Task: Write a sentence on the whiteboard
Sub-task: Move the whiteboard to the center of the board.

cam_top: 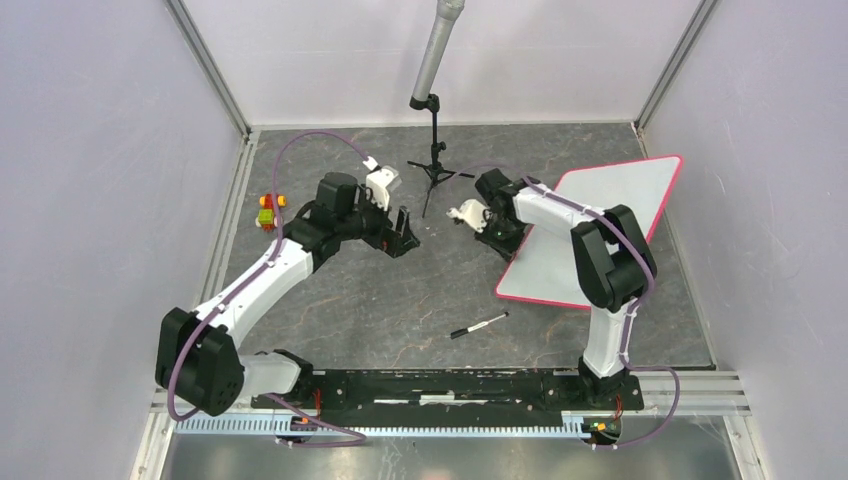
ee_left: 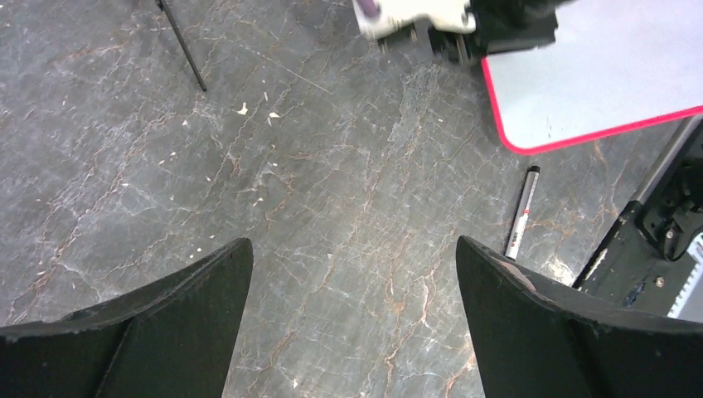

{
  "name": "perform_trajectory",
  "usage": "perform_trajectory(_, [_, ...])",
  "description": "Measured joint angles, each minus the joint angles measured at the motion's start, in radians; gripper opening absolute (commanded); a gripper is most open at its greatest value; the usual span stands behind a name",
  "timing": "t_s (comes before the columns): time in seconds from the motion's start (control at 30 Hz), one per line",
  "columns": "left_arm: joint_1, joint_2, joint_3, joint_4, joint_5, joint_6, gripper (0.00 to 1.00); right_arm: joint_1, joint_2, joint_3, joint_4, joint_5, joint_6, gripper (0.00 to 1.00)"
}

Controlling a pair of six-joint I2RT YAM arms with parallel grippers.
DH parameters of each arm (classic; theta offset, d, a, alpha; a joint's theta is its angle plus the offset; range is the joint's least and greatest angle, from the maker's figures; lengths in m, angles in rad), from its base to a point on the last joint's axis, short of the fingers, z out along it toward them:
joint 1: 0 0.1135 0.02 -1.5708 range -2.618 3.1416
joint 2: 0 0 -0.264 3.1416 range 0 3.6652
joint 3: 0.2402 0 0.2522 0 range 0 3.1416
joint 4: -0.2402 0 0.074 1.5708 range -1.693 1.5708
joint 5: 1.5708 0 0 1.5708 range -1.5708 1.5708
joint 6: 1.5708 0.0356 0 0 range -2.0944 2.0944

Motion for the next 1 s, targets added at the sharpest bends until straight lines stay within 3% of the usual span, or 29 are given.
perform_trajectory(0.5, [0.22, -0.076, -0.003, 0.005, 0.093, -0.113, 0.98, 0.253, -0.082, -0.141, 0.054, 0.147, -0.225, 0.0])
perform_trajectory(1.0, [0.257, -0.078, -0.044, 0.044, 0.103, -0.168, 0.98, 0.345, -0.301, -0.451, 0.209, 0.249, -0.492, 0.01])
